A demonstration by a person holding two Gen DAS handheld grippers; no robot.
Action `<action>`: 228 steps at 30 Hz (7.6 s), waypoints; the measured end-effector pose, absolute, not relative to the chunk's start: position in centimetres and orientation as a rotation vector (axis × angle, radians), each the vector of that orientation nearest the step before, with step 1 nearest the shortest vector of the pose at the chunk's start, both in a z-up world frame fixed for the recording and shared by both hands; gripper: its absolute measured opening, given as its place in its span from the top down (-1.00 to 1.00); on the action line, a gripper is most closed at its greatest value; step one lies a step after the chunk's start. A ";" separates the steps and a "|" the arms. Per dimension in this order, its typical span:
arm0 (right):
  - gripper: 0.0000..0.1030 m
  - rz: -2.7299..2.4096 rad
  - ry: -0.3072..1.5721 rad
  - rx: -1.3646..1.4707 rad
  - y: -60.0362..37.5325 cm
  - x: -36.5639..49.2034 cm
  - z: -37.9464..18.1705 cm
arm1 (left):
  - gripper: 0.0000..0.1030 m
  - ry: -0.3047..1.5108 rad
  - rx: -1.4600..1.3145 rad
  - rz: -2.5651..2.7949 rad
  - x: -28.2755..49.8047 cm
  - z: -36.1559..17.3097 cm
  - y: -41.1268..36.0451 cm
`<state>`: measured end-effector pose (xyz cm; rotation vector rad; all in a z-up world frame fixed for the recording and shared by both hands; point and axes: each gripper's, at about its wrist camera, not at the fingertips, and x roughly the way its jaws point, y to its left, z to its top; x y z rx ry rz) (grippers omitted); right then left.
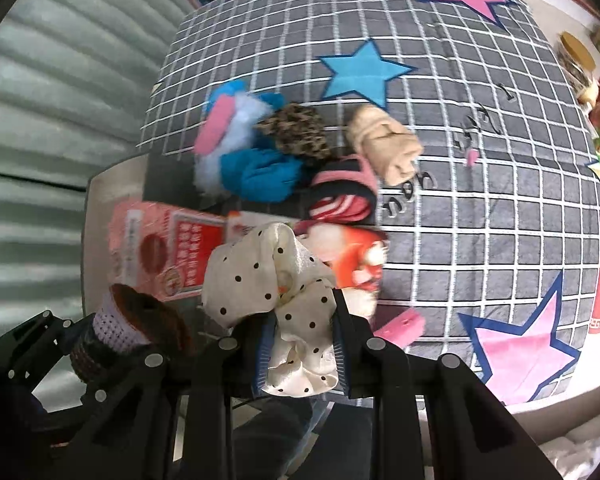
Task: Organize soft objects
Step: 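Carry the knit hat and polka-dot scrunchie over the white box with both tools, then open both tools to drop the hat and scrunchie into the white box, then move both tools back to the pile of soft items, then grasp the pink sponge with the left tool while the right tool grasps the beige sock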
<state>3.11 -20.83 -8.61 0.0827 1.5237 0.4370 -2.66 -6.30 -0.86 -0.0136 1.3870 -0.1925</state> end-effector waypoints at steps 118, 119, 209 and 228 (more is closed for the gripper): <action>0.46 0.865 1.600 -0.450 3.3 -6.1 -10.4 | 0.18 1.465 -0.380 0.322 -14.3 -6.3 16.2; 0.46 0.864 1.602 -0.446 3.3 -6.1 -10.5 | 0.18 1.466 -0.378 0.320 -14.3 -6.4 16.2; -1.00 0.308 1.694 0.212 -25.7 18.0 -19.8 | -0.43 1.771 -0.406 -0.056 19.4 -16.1 2.1; -0.62 0.283 1.686 0.126 -22.3 19.6 -23.6 | -0.43 1.565 -0.199 -0.121 17.7 -9.2 -1.7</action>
